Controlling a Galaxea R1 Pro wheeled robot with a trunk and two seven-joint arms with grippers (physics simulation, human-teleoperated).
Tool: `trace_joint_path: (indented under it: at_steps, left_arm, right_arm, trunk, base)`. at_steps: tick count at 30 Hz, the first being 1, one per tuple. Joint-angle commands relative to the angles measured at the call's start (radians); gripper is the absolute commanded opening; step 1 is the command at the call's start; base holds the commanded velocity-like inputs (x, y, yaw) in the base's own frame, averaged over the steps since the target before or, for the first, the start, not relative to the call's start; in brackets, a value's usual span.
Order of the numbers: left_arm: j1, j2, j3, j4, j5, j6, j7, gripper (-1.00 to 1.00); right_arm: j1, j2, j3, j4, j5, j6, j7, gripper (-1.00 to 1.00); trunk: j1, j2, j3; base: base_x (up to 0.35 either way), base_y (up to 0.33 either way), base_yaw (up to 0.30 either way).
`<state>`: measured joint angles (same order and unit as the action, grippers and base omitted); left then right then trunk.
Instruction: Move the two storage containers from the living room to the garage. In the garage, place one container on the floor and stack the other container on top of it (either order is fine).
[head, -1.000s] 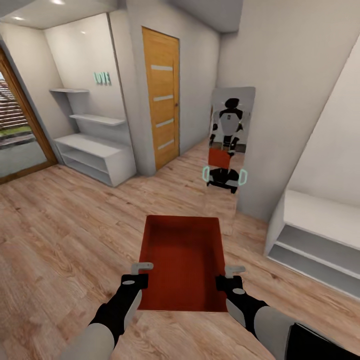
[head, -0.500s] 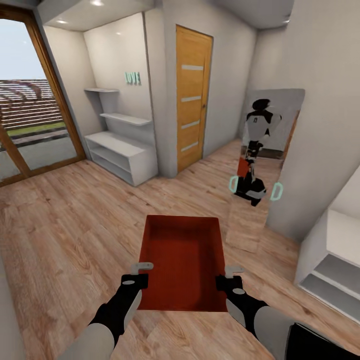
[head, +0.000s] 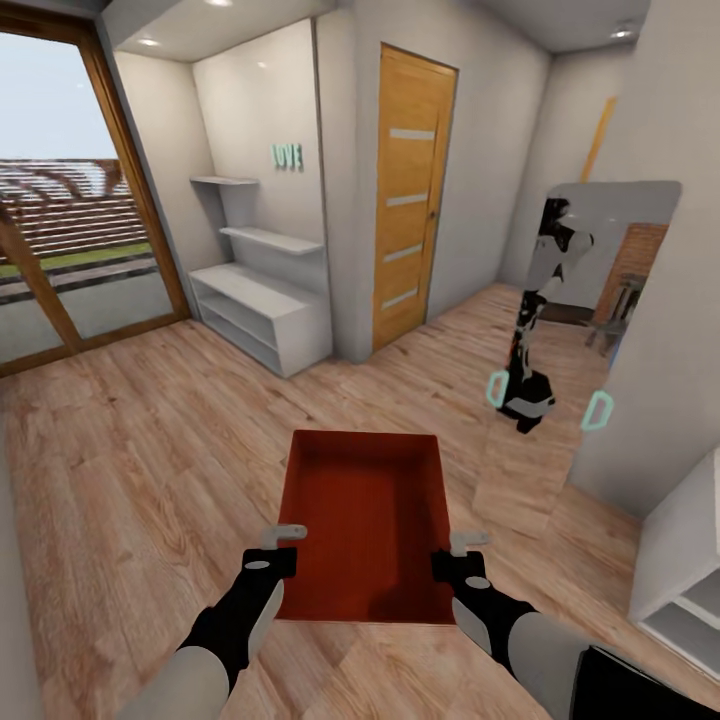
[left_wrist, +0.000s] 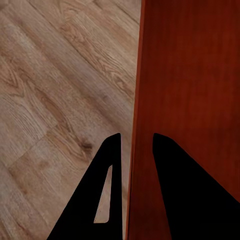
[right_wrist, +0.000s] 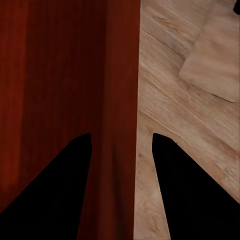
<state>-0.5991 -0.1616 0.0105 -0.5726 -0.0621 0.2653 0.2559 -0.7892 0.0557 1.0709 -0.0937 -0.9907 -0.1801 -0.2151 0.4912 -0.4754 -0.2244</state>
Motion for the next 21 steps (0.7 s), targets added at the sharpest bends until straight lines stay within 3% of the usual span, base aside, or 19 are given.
trace_joint_path:
  at_steps: [1, 21]
  left_arm:
    - [-0.001, 0.001, 0.003, -0.003, -0.019, 0.01, 0.006, -1.0]
    - [-0.001, 0.001, 0.003, -0.003, -0.019, 0.01, 0.006, -1.0]
  right_arm:
    - [-0.001, -0.005, -0.005, 0.004, -0.009, -0.004, -0.004, -1.0]
    - [-0.001, -0.005, -0.005, 0.005, -0.009, -0.004, -0.004, -1.0]
  trunk:
    - [0.001, -0.002, -0.002]
    - [0.001, -0.002, -0.002]
  base:
    - [0.322, 0.0, 0.001]
    - [0.322, 0.0, 0.0]
